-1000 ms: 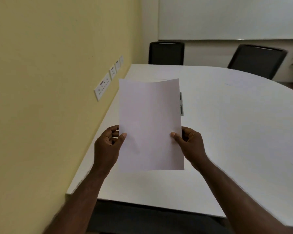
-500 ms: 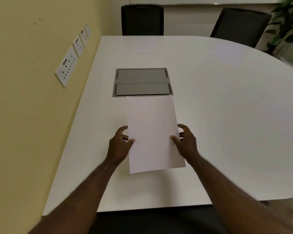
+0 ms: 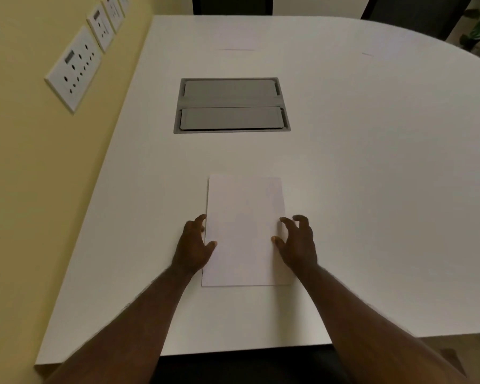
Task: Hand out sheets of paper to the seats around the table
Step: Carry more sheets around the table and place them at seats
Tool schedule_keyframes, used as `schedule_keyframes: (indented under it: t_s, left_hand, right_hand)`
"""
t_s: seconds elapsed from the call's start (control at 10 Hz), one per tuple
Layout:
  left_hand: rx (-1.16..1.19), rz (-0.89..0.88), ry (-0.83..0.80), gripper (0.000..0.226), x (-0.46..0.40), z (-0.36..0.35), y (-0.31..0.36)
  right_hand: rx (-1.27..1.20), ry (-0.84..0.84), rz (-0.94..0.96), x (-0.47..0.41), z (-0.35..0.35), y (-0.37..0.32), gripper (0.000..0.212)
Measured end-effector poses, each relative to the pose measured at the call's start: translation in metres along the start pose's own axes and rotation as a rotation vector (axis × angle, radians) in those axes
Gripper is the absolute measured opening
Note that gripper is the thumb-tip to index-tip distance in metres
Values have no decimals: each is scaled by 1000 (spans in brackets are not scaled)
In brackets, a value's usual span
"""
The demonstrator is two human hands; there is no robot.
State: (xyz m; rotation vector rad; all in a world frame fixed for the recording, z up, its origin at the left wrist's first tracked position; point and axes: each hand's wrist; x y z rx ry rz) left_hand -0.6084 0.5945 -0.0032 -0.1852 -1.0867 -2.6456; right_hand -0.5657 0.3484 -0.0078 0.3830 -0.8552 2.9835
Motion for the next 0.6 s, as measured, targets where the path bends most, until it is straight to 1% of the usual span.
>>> schedule_keyframes:
  t_s: [0.1,0.2,0.3,0.5,0.6]
  left_hand:
    - [-341,-51,-23,66,8,-4,-7]
    - [-454,-109,-120,59,9,-5,-9]
    - [-507,-113,-212,58,10,-8,-16]
    - [-518,-79,-252,60,9,-4,-18]
    - [-473,-77,-247,63,10,-3,-11]
  right_hand:
    - [256,-65,80,1,-5,1,49]
    - [302,-124,105,2,-8,2,51]
    - [308,-149,102,2,-11,2,52]
    - [291,-159,80,4,-10,-4,54]
    - [226,-146,68,5,-7,-5,59]
Point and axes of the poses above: each hand's wrist, its own x-axis away from the middle knuckle, its own z-axis out of the back of the hand, y = z × x, and after that the axes turned 3 degrees about -y, right-handed
